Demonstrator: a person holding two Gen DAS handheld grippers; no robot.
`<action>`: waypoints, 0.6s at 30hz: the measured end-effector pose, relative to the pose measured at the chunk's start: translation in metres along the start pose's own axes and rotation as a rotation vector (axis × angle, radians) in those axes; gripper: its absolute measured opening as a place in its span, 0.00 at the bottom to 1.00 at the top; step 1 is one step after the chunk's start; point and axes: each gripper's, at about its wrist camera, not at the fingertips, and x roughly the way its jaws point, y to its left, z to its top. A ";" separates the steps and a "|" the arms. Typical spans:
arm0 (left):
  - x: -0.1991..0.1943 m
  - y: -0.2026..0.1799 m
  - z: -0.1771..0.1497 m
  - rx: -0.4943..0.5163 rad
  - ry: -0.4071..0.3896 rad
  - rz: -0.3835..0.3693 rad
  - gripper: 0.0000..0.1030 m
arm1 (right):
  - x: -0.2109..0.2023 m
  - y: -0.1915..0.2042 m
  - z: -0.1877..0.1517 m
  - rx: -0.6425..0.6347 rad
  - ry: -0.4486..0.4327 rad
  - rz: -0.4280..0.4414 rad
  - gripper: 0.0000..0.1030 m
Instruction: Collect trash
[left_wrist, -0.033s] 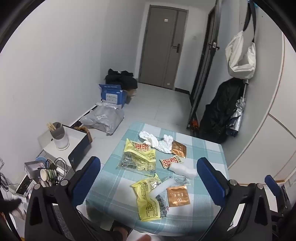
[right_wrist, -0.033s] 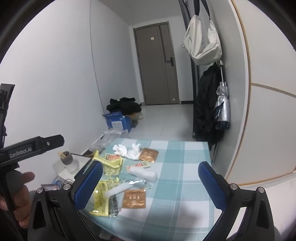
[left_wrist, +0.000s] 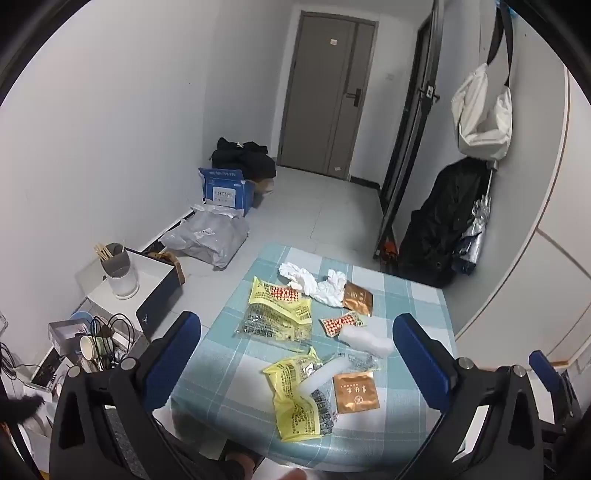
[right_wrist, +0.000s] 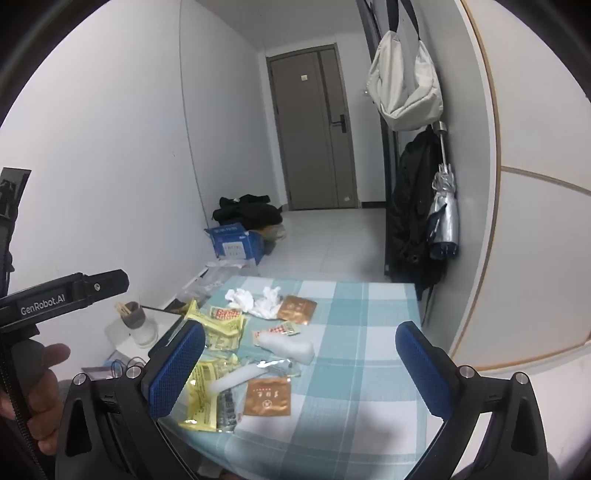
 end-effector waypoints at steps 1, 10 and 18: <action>-0.002 0.000 -0.001 -0.006 -0.002 0.002 0.99 | 0.000 0.000 0.000 0.001 0.004 0.000 1.00; 0.005 0.001 0.004 0.001 0.032 0.004 0.99 | -0.002 0.003 0.000 -0.013 -0.009 -0.005 1.00; 0.004 0.000 0.004 0.014 0.020 0.010 0.99 | -0.002 -0.003 0.004 -0.011 -0.011 -0.011 1.00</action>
